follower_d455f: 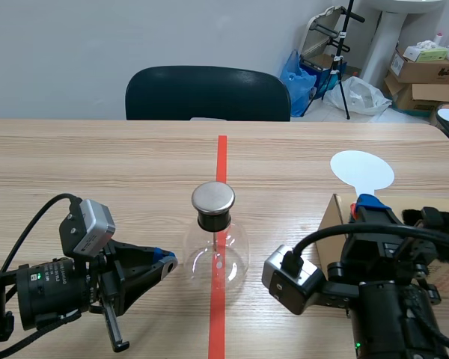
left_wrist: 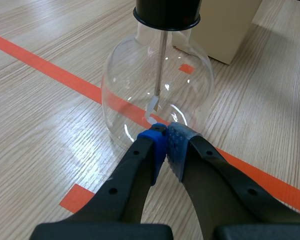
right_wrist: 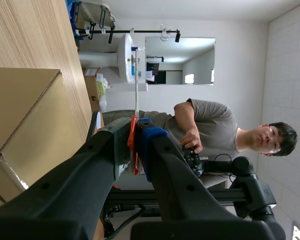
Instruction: Do the electroscope experiment
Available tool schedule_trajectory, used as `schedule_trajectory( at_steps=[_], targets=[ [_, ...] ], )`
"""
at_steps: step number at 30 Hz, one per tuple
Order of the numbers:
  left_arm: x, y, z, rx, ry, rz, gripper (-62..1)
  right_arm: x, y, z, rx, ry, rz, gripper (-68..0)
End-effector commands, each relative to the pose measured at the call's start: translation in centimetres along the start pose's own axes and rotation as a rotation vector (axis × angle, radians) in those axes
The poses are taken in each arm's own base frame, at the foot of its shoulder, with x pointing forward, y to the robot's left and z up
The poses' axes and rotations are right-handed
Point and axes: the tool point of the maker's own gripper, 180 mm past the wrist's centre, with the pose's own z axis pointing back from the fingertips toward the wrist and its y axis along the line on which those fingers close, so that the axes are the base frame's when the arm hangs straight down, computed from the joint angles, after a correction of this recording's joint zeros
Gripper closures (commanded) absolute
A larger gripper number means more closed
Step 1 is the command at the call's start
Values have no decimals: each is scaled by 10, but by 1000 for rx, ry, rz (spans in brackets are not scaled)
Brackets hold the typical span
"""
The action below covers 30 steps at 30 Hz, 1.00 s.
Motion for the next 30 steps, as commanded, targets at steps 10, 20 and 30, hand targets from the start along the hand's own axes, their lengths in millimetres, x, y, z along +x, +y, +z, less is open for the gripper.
schedule_trajectory(
  at_steps=[10,20,30],
  targets=[
    [10,-3,-2,-5,-40,2,-17,-3,-10,-6,-38,3,-5,-9],
    [10,-3,-2,-5,-40,2,-17,35,-10,-2,-38,-206,-1,-9],
    [10,-3,-2,-5,-40,2,-17,77,-10,12,-38,-453,4,-9]
  ],
)
